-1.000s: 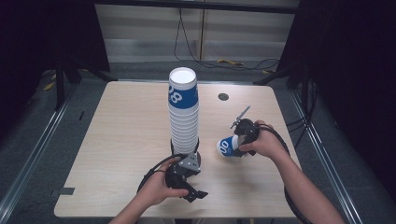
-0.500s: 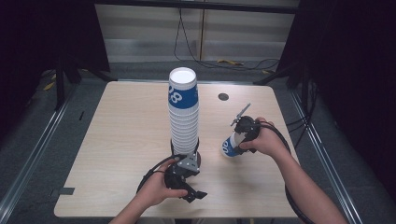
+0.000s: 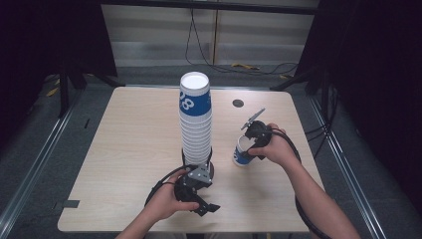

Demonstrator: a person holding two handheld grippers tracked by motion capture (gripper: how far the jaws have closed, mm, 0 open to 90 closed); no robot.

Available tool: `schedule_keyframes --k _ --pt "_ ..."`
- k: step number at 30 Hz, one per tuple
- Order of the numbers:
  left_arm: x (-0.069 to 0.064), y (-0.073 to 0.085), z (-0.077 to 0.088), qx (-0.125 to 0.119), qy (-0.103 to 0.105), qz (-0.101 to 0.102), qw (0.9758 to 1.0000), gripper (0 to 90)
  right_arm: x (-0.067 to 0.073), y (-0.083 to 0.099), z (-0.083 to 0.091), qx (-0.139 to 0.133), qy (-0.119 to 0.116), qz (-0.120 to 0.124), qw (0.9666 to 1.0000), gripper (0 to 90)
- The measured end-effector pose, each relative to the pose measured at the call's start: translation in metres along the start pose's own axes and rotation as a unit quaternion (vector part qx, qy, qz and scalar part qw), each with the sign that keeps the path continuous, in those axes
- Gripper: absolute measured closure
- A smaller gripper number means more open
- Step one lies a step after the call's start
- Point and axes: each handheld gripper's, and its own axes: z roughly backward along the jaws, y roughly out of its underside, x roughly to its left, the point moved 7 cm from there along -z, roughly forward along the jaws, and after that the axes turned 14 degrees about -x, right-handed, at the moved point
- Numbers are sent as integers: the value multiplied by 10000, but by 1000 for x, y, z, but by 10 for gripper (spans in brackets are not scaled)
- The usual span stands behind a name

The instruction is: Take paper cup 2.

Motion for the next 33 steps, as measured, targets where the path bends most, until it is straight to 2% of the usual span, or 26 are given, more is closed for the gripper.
schedule_keyframes --k 2,9,16,20,24,27,33 --pt "0 0 -1 -99 23 46 9999 171 1 -2 -2 -28 2 9 10000 135" --pt "1 0 2 -59 -14 47 10000 173 -1 -5 -7 -228 -15 -100 9997 133" --pt "2 -1 3 -88 -44 56 9999 174 -5 -7 -11 -430 64 -293 9986 132" --pt "2 0 4 -48 -46 37 10000 175 -4 -5 -13 -438 -29 -477 9979 132" --pt "3 0 5 -70 -67 50 9999 175 -2 -3 -13 -493 -46 -405 9980 127" --pt "3 0 6 -59 -66 88 9999 174 -1 -2 -12 -533 -90 -474 9974 126" --pt "4 0 8 -41 -72 40 10000 175 3 2 -9 -579 -171 -519 9968 123"
